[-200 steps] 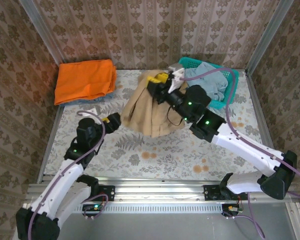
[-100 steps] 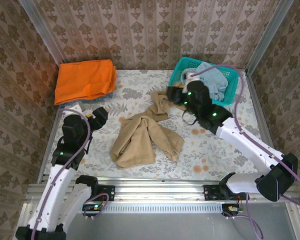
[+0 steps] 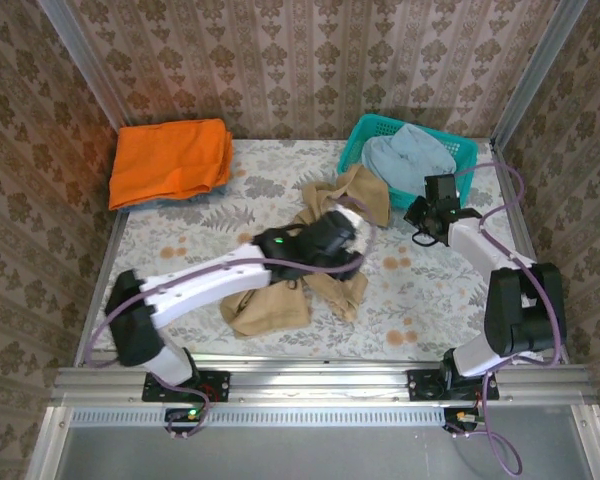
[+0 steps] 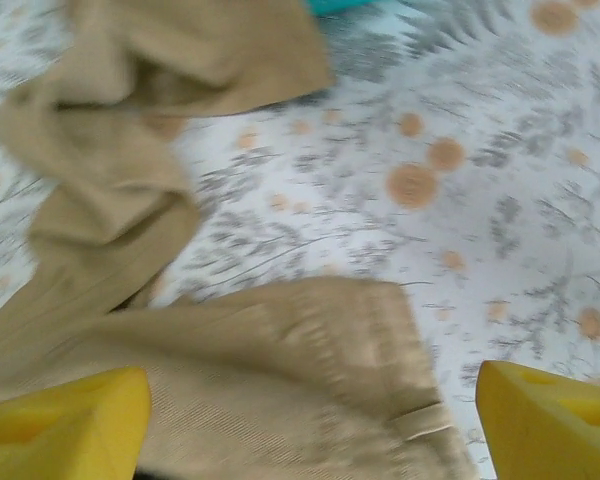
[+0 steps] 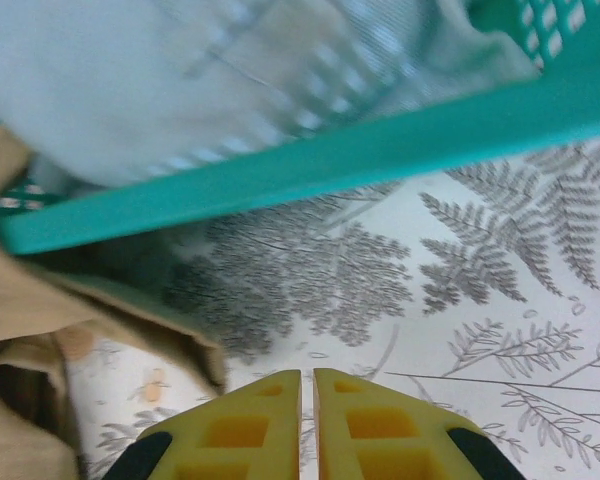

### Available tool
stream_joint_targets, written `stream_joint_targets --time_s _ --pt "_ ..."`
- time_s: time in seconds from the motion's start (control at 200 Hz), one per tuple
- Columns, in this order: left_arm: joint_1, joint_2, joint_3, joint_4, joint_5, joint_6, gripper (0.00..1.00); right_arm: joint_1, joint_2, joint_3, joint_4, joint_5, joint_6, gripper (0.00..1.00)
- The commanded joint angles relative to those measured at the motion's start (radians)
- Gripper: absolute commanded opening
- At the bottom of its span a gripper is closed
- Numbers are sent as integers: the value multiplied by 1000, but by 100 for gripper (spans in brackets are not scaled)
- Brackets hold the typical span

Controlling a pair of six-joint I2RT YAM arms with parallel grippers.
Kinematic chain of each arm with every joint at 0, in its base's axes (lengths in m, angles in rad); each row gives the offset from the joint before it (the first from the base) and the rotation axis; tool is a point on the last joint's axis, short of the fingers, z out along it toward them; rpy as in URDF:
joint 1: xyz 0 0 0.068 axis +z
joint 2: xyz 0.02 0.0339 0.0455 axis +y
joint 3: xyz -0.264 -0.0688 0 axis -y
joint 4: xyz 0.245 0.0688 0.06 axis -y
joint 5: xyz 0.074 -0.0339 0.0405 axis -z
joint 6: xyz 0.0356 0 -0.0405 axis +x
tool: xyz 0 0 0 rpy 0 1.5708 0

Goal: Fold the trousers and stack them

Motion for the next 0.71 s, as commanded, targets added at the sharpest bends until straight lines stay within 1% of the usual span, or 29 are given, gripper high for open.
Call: stream_joint_targets --time_s 0.0,0.09,0.175,0.325,0.415,0.565,0.605,0.645,0.665,0.7 --pt "-64 159 116 -173 -29 114 86 -47 26 -7 67 -67 30 13" --pt "-85 271 196 -203 -5 127 87 -90 45 14 85 -63 19 13" --pt "-82 357 258 -240 11 130 88 -127 82 53 81 -72 17 13" --pt "-68 501 346 -314 -7 126 90 -183 174 137 73 -70 15 13" --pt "-39 558 350 -343 -7 87 90 -212 207 155 95 -77 39 15" --pt "-18 568 279 -344 -48 48 89 -230 222 194 82 -118 37 19" --pt "-13 564 257 -346 -55 40 85 -231 210 188 87 -134 35 20" --pt "-4 558 233 -340 -46 36 77 -230 191 175 88 -143 38 21" --pt "2 553 220 -333 -37 32 70 -229 179 164 90 -146 37 21" --pt "16 545 196 -318 -12 30 54 -228 156 142 99 -151 38 22"
